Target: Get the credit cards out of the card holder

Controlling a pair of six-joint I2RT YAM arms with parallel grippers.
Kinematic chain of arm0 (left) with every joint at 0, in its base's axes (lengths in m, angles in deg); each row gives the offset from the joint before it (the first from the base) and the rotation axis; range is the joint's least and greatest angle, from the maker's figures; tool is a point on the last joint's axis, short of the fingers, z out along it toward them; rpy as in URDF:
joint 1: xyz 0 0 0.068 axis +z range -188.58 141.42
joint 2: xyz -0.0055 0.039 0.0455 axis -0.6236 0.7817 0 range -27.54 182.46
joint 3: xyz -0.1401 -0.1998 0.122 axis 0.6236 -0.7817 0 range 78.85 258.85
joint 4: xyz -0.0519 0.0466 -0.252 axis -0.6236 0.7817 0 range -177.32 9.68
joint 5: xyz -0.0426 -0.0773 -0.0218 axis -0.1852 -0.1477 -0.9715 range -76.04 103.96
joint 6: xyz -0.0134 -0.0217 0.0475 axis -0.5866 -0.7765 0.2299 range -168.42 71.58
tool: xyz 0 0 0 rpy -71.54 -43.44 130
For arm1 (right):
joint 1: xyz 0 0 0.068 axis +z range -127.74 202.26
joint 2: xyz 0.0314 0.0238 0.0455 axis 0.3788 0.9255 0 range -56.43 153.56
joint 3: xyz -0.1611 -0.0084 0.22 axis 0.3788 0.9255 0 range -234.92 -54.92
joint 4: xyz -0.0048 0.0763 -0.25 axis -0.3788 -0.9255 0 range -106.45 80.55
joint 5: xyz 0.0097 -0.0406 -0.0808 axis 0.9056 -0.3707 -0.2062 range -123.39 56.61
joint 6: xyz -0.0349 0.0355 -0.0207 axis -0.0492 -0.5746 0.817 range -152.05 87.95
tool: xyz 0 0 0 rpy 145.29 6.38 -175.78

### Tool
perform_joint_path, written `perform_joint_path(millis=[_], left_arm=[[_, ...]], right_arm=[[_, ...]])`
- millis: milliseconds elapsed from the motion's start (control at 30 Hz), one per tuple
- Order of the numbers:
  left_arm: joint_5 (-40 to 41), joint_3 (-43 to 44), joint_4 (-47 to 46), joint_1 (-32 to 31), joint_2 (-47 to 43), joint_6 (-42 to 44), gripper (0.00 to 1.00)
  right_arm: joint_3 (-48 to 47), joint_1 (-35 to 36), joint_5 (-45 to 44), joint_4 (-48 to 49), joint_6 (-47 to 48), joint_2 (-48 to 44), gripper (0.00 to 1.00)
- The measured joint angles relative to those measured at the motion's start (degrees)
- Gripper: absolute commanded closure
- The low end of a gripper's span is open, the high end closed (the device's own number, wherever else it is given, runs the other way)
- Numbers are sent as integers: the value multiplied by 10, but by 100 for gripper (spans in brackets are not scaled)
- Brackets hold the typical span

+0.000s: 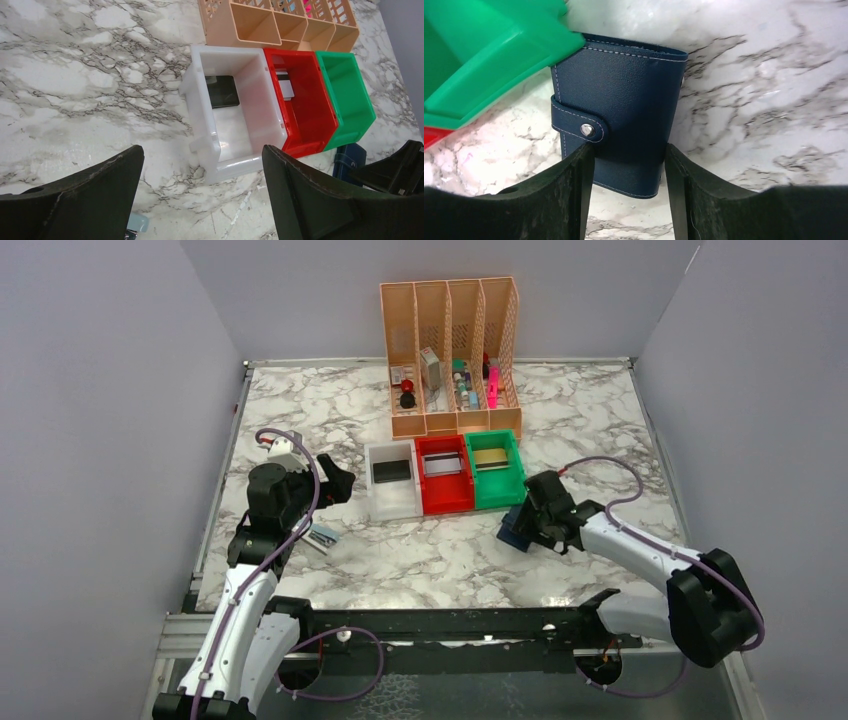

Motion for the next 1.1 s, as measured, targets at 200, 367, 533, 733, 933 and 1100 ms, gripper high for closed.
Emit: perform_joint_path(millis=[200, 367, 533, 733, 933, 1100], left_arm=[[-4, 0, 0, 0, 0, 0, 9], [-11, 0, 0, 0, 3, 0, 10], [-13, 0, 0, 0, 5, 0, 11], [-24, 0, 0, 0, 23, 0, 13], [-53, 0, -1, 0, 45, 0, 16], [-85, 0, -1, 0, 60, 2, 20]], right_arm=[[-19, 76, -14, -16, -40, 13, 44], [-24, 121, -15, -53, -52, 5, 44], [-28, 134, -9, -56, -51, 9, 44], [-25, 175, 5, -64, -37, 0, 44], [-19, 200, 17, -52, -13, -6, 44], [-19, 231, 29, -31, 14, 3, 43]])
